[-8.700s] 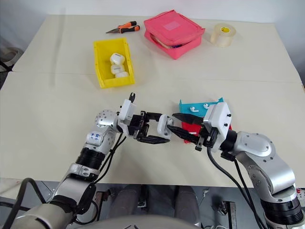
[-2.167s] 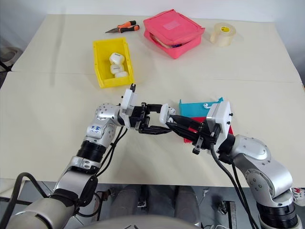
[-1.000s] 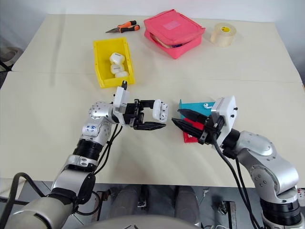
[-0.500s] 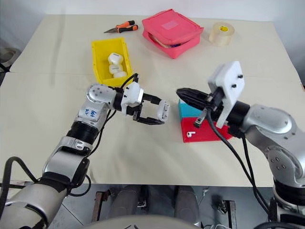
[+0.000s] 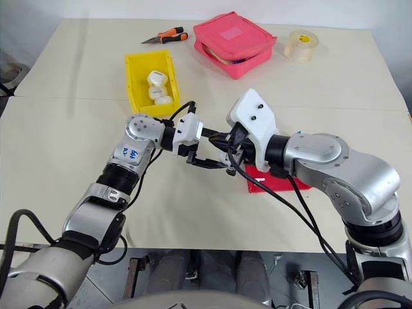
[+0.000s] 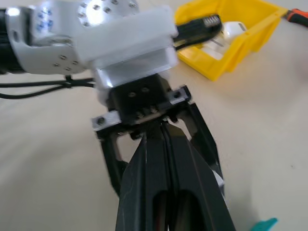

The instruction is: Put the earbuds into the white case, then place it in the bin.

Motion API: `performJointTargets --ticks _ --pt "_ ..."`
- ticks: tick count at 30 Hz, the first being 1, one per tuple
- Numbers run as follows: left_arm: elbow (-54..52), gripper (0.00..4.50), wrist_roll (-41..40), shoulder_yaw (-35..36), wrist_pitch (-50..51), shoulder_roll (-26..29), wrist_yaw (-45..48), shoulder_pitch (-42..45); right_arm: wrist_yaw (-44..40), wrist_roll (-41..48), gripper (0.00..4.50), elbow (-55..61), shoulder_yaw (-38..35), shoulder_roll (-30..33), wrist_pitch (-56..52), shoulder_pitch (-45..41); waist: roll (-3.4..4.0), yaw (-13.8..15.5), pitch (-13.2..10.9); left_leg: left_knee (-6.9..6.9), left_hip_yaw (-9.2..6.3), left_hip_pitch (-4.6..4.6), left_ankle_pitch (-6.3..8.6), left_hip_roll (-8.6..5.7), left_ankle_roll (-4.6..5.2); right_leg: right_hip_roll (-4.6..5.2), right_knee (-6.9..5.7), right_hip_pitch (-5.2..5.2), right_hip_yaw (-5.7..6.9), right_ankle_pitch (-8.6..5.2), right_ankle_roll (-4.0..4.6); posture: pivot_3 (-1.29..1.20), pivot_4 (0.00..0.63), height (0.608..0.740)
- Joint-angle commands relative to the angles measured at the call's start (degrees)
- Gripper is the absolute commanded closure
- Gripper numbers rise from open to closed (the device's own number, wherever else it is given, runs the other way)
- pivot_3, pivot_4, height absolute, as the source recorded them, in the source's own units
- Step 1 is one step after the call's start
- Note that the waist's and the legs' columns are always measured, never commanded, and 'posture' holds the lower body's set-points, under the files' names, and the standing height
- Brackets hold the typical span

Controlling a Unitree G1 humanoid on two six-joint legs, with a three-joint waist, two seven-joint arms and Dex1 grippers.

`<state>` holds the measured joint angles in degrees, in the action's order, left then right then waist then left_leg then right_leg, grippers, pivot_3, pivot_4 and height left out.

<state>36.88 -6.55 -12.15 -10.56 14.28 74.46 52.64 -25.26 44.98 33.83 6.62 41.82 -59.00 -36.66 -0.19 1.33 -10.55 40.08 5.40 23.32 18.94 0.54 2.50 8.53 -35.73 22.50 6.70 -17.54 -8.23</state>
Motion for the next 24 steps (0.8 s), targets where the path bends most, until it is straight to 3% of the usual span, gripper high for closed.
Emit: performJointTargets --ticks 1,9,15,19,22,24 --pt "-2.81 1.72 -1.72 1.99 0.05 0.23 -1.58 0.28 -1.91 -1.70 4.48 0.71 -2.21 2.57 0.25 1.55 0.00 0.12 0.00 0.00 0.00 0.00 0.00 -0.01 0.00 0.00 0.00 0.00 0.00 0.00 0.00 0.00 0.150 0.740" --pt "-8.53 1.72 -5.23 6.15 3.65 1.75 -4.74 -2.39 -7.09 -2.91 4.48 0.39 -13.09 12.61 1.88 10.70 -0.02 0.03 -0.01 -0.01 -0.02 0.01 0.01 0.02 0.01 0.01 0.04 -0.01 0.02 0.00 -0.01 0.00 0.150 0.740" --pt "-12.83 1.72 -6.79 8.13 7.03 2.76 -7.87 -5.32 -9.88 -0.62 4.48 -1.24 -20.93 9.28 7.53 14.12 -0.02 0.01 -0.01 -0.02 -0.01 -0.03 -0.01 0.06 -0.01 -0.02 0.03 -0.02 0.01 0.00 -0.01 0.00 0.150 0.740" --pt "-12.39 1.72 -7.34 11.49 7.31 2.33 -14.03 -6.06 -16.01 0.18 4.48 -3.13 -25.28 5.44 16.00 18.78 -0.03 0.24 -0.01 0.00 0.01 -0.02 -0.01 0.03 -0.01 -0.01 0.03 -0.04 -0.01 0.01 -0.02 0.00 0.150 0.740" --pt "-11.30 1.72 -7.31 14.94 6.36 1.10 -21.60 -5.76 -23.01 2.78 3.90 -5.12 -27.95 5.26 18.43 23.51 -0.04 0.38 -0.02 0.02 -0.04 -0.02 -0.01 -0.02 0.00 0.01 0.07 -0.10 0.00 0.04 -0.08 0.00 0.150 0.740" --pt "-10.12 1.72 -6.07 16.51 5.55 0.61 -27.16 -5.34 -25.83 1.79 3.28 -7.28 -28.07 5.73 20.50 24.98 -0.05 0.22 -0.02 0.02 -0.05 -0.03 0.00 -0.05 0.05 0.03 0.11 -0.14 0.00 0.06 -0.12 0.00 0.150 0.740"
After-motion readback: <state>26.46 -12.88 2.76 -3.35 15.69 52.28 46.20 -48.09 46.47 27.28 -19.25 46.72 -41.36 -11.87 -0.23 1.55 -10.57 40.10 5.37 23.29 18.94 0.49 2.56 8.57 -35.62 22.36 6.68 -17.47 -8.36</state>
